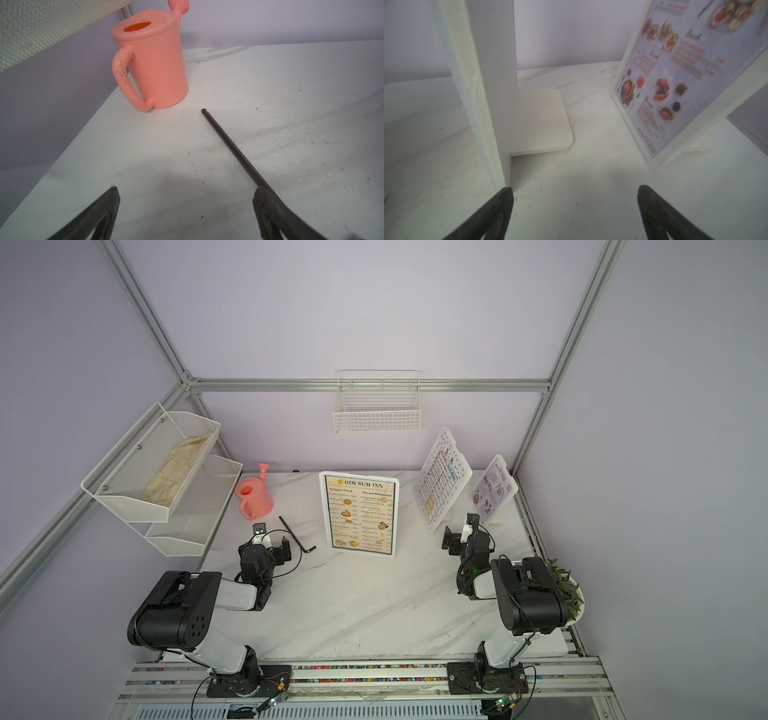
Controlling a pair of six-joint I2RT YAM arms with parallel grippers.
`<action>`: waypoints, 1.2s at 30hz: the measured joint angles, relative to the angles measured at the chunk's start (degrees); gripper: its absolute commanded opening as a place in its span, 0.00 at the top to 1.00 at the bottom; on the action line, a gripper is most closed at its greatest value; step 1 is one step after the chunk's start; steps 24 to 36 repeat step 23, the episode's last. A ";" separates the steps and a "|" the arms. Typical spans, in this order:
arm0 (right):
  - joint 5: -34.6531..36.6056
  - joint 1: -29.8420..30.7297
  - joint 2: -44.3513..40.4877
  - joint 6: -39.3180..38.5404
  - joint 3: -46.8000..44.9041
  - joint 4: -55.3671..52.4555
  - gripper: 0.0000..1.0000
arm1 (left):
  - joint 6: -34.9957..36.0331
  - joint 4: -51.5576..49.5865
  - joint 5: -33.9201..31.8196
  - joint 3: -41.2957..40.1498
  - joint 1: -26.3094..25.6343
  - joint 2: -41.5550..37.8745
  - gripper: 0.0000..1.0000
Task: Insert the menus into the narrow rack
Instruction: Reset both arms
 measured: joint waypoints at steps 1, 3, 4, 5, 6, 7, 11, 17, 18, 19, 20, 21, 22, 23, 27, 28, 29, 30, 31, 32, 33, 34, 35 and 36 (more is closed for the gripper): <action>0.02 0.00 2.23 0.02 -0.52 1.46 0.03 | -0.04 0.22 0.39 0.07 0.26 0.00 0.00; 0.28 0.00 3.93 0.04 -0.11 -0.63 0.03 | -0.02 0.35 0.83 0.07 0.52 0.00 0.00; 0.35 0.00 4.24 0.11 0.74 -1.49 0.03 | -0.04 0.35 1.05 0.07 0.55 0.00 0.00; 0.59 0.00 4.26 0.15 1.84 -2.32 0.03 | -0.02 0.35 1.22 0.07 0.55 0.00 0.00; 0.81 0.00 4.22 0.15 3.02 -2.64 0.03 | -0.02 0.37 1.36 0.07 0.55 0.00 0.00; 1.01 0.00 4.09 0.17 3.85 -2.36 0.03 | -0.02 0.37 1.44 0.07 0.55 0.00 0.00; 1.36 0.00 3.85 0.17 4.76 -2.08 0.03 | -0.02 0.37 1.77 0.07 0.57 0.00 0.00; 1.57 0.00 3.82 0.17 4.76 -2.54 0.03 | -0.02 0.37 1.95 0.07 0.55 0.00 0.00; 1.57 0.00 3.85 0.17 4.76 -2.54 0.03 | -0.02 0.37 1.95 0.07 0.57 0.00 0.00; 1.57 0.00 3.85 0.17 4.76 -2.58 0.03 | -0.02 0.37 1.95 0.07 0.55 0.00 0.00; 1.57 0.00 3.82 0.17 4.76 -2.62 0.03 | -0.02 0.37 1.95 0.07 0.55 0.00 0.00; 1.57 0.00 3.85 0.17 4.76 -2.73 0.03 | -0.02 0.37 1.95 0.07 0.57 0.00 0.00; 1.57 0.00 3.85 0.17 4.76 -2.91 0.03 | -0.02 0.37 1.95 0.07 0.55 -0.02 0.00; 1.57 0.00 3.82 0.17 4.76 -2.95 0.03 | -0.02 0.37 1.95 0.07 0.55 0.00 0.00; 1.57 0.00 3.82 0.17 4.76 -2.95 0.03 | -0.02 0.37 1.95 0.07 0.55 0.00 0.00; 1.57 0.00 3.82 0.17 4.76 -2.95 0.03 | -0.02 0.37 1.95 0.07 0.55 0.00 0.00; 1.57 0.00 3.82 0.17 4.76 -2.95 0.03 | -0.02 0.37 1.95 0.07 0.55 0.00 0.00; 1.57 0.00 3.82 0.17 4.76 -2.95 0.03 | -0.02 0.37 1.95 0.07 0.55 0.00 0.00; 1.57 0.00 3.82 0.17 4.76 -2.95 0.03 | -0.02 0.37 1.95 0.07 0.55 0.00 0.00; 1.57 0.00 3.82 0.17 4.76 -2.95 0.03 | -0.02 0.37 1.95 0.07 0.55 0.00 0.00; 1.57 0.00 3.82 0.17 4.76 -2.95 0.03 | -0.02 0.37 1.95 0.07 0.55 0.00 0.00; 1.57 0.00 3.82 0.17 4.76 -2.95 0.03 | -0.02 0.37 1.95 0.07 0.55 0.00 0.00; 1.57 0.00 3.82 0.17 4.76 -2.95 0.03 | -0.02 0.37 1.95 0.07 0.55 0.00 0.00; 1.57 0.00 3.82 0.17 4.76 -2.95 0.03 | -0.02 0.37 1.95 0.07 0.55 0.00 0.00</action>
